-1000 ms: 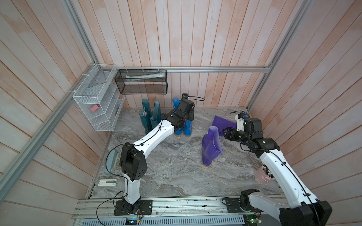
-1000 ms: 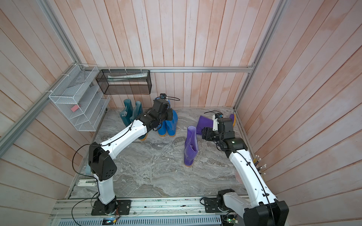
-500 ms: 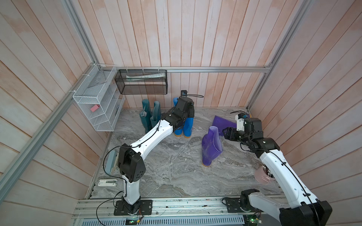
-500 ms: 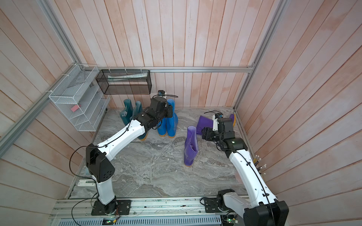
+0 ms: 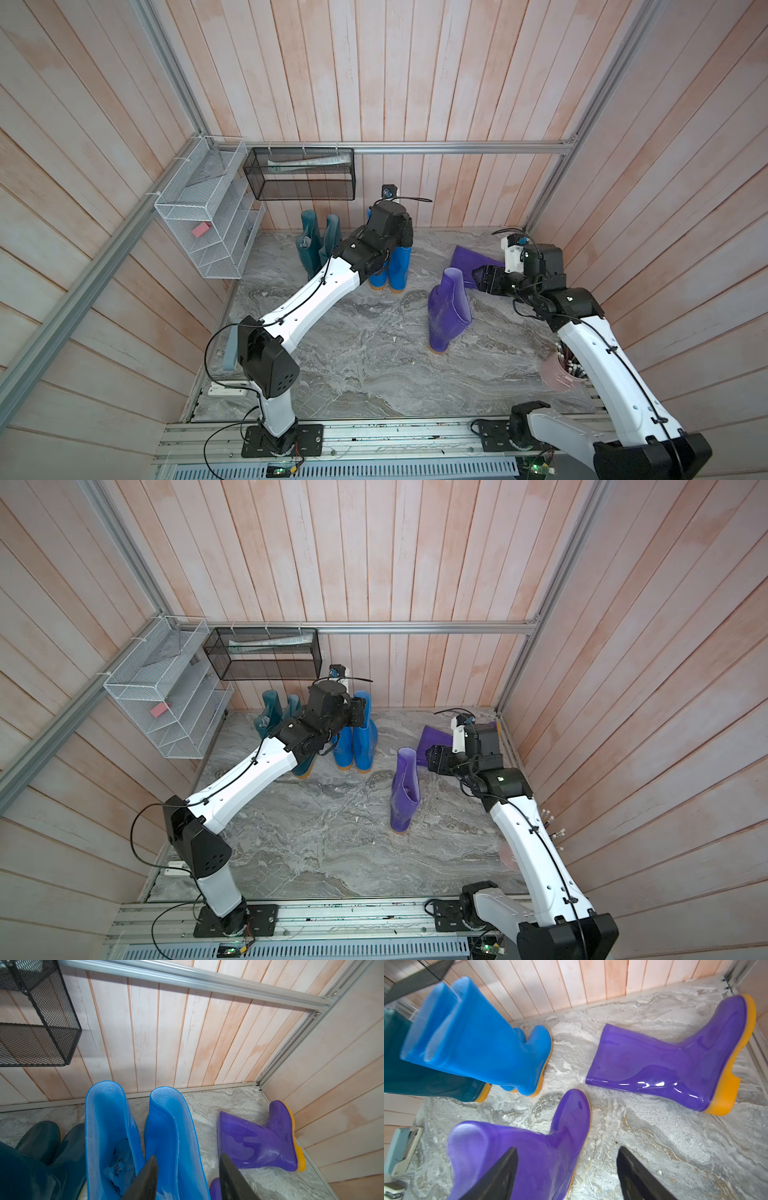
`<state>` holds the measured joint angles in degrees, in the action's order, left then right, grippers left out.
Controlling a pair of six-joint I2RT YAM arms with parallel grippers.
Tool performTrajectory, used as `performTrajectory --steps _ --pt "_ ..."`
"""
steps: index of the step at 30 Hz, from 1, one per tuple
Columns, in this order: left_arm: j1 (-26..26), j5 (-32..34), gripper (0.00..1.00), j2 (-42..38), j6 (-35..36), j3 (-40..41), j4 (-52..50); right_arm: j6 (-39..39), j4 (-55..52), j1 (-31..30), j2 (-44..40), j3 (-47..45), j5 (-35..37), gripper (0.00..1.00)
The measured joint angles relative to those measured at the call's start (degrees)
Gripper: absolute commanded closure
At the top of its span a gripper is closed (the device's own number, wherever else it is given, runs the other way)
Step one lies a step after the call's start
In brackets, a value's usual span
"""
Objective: Match and arrange rain boots in pairs
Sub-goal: Pair a pair of rain boots at the center of the board, then pick up the rain boot at the center of the board.
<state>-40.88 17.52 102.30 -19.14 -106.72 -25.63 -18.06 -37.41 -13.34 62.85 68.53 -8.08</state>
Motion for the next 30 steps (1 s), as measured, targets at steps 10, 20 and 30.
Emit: performTrajectory --steps 10,20,30 --pt "-3.72 1.99 0.48 -5.09 0.39 2.19 -5.25 -2.47 -4.0 -12.7 0.2 7.61 3.13 0.21" --pt "-3.72 5.64 0.44 -17.77 -1.68 14.91 -5.73 -6.08 -6.71 -19.85 1.62 6.32 8.44 0.25" --pt "-3.72 5.57 0.44 -22.62 -3.41 19.87 -6.23 -9.22 -7.21 -22.34 1.97 1.57 10.95 0.32"
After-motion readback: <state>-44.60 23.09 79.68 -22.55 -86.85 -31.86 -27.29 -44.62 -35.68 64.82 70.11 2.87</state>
